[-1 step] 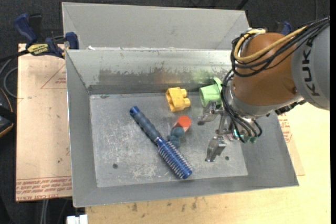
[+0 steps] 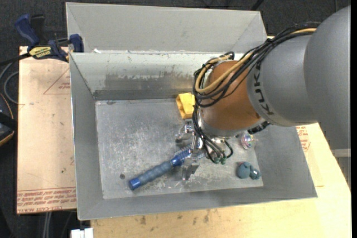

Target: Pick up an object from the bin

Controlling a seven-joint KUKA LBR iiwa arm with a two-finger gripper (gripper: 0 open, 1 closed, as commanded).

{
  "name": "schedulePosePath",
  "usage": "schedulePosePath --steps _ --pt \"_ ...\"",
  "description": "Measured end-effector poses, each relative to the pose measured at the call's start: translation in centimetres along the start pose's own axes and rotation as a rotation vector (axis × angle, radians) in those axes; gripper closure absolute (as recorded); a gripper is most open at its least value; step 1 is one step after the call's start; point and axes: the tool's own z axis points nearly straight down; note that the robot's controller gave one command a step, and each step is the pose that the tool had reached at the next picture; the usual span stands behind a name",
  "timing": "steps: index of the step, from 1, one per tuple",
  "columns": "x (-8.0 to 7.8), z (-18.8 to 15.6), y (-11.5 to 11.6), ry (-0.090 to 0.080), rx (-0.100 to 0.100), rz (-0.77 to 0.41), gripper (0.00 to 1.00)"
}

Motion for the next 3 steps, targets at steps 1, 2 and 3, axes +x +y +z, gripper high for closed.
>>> schedulePosePath --steps 1,2,3 --pt "0.5 -1.0 3.0 0.007 0.000 0.073 0.00" --pt "3.6 -1.0 4.7 0.011 0.003 0.237 0.00" --pt "2.5 1.5 5.4 0.004 0.001 0.442 0.00"
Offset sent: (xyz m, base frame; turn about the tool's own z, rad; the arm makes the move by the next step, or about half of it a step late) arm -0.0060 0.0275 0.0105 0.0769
